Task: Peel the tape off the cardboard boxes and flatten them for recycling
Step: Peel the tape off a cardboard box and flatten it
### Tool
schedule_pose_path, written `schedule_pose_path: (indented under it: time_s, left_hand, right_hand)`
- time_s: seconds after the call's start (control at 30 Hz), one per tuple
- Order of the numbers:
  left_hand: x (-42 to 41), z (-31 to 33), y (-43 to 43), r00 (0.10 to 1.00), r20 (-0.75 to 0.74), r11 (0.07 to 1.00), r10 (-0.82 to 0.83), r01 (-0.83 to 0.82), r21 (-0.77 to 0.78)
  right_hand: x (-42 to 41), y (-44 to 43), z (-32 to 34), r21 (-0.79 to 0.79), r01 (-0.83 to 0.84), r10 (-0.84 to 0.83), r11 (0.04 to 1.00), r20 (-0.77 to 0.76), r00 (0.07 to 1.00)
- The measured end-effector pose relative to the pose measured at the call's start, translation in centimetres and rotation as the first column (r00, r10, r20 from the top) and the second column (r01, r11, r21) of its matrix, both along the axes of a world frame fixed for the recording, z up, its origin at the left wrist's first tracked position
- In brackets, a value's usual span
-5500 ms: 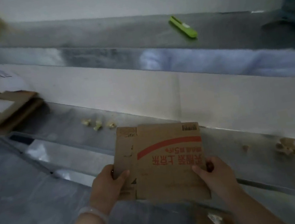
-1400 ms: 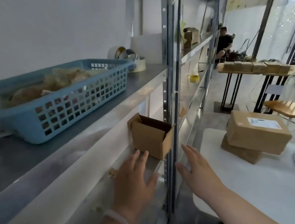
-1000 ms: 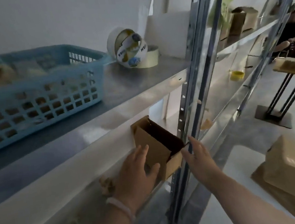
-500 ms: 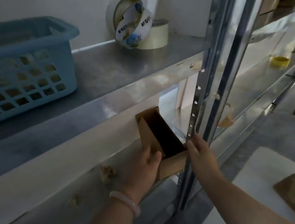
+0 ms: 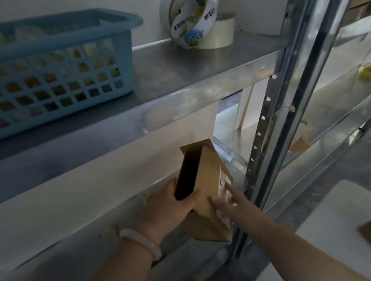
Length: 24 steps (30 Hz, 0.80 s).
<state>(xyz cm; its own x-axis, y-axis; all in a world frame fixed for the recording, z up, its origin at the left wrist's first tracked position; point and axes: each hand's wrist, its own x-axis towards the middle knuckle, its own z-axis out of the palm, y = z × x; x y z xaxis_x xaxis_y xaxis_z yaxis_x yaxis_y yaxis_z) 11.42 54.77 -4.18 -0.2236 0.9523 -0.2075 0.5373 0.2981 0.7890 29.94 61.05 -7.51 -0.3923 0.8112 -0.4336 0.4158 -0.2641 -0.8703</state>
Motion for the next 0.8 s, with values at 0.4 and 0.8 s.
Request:
schedule_pose_path:
  time_s: [0.4, 0.8]
  left_hand:
    - [-5.3, -4.2, -11.2, 0.812, 0.541, 0.974, 0.219, -0.217, -0.068]
    - [-14.9, -2.4, -25.1, 0.672, 0.524, 0.774, 0.524, -0.633, 0.038]
  right_hand:
    - [-4.4, -4.8, 0.9, 0.253, -0.104, 0.16, 0.962, -0.215, 0.963]
    - [-19.0, -14.0, 5.0, 0.664, -0.496, 0.473, 0.56, 0.235, 0.849]
